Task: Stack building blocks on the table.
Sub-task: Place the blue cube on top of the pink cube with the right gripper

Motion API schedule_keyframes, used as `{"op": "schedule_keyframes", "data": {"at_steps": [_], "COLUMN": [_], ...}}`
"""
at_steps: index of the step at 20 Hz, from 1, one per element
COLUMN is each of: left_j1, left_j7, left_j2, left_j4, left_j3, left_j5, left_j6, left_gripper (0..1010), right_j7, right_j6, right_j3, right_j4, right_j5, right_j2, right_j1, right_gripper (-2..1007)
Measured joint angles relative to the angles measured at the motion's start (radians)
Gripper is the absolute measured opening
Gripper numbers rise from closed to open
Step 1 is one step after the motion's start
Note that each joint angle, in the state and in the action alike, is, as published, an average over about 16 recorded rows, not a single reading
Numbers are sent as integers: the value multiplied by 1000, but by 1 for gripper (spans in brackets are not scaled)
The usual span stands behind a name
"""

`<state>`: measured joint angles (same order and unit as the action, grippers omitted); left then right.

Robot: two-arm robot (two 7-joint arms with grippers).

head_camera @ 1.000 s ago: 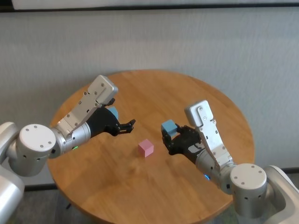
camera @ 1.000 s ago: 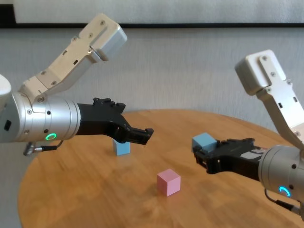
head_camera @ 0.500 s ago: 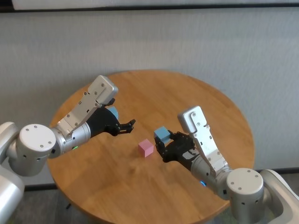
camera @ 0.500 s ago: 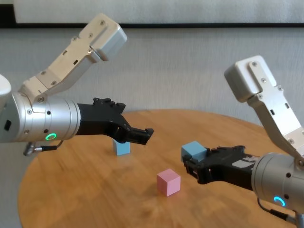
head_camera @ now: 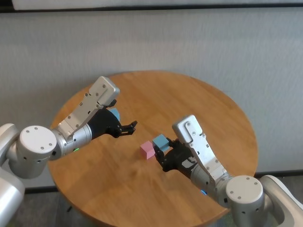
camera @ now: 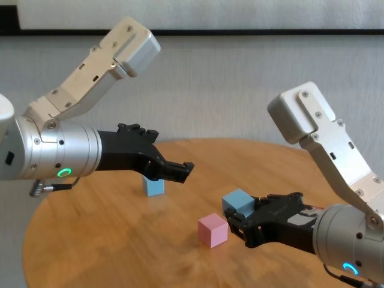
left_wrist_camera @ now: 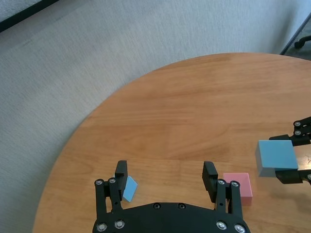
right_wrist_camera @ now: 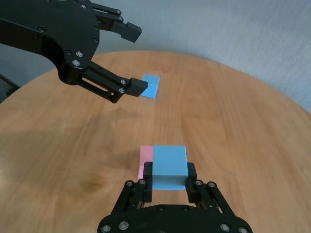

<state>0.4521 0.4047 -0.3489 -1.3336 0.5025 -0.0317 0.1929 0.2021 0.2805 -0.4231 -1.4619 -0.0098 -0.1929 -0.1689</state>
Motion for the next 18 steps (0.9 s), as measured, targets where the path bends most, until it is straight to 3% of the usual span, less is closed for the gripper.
{"op": "schedule_keyframes", "data": {"at_steps": [18], "left_j1": [0], "left_j7": [0], "left_j2": [0], "left_j4": [0], "left_j3": [0], "left_j5": [0], "left_j6": [0], "left_gripper": [1000], "right_j7": [9], "right_j6": [-8], "right_j3": [7], "right_j4": [39], "right_j5": [-48], "right_j2": [41], "right_j1": [0], "right_gripper": [356]}}
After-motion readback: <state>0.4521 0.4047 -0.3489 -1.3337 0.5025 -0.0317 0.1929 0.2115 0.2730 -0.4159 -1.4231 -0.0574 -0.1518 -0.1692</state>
